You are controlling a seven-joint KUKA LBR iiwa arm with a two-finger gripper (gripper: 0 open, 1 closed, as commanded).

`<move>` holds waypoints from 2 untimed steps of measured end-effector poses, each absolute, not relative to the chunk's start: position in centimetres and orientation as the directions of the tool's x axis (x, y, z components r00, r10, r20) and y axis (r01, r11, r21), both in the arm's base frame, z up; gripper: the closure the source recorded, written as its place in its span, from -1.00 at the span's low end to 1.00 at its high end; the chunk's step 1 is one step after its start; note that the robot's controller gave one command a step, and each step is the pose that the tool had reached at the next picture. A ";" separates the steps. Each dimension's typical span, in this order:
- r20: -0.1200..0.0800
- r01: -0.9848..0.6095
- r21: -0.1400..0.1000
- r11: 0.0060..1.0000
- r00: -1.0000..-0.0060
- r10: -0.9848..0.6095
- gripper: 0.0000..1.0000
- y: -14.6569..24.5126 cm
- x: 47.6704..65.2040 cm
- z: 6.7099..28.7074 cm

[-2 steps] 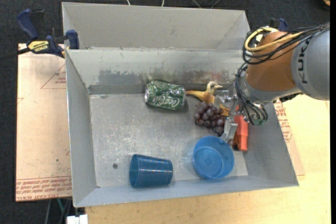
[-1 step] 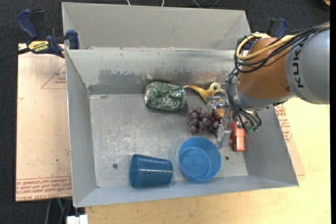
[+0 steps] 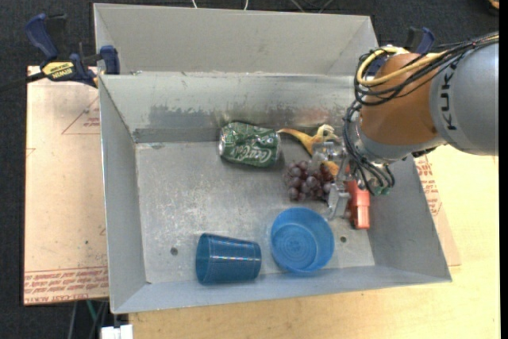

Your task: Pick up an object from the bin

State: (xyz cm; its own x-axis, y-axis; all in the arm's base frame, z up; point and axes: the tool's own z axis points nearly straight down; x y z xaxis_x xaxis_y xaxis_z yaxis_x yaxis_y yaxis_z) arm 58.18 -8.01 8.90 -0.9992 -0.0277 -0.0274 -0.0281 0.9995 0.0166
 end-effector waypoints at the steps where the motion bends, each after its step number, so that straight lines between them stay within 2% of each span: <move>1: -0.030 -0.105 0.015 0.994 -0.994 -0.105 -1.00 -7.5 54.6 7.0; 2: -0.025 -0.070 0.017 0.997 -0.997 -0.070 -1.00 -7.5 57.0 7.1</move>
Offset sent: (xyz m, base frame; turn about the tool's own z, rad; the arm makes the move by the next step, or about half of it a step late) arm 0.0502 0.0045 -0.0121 0.0396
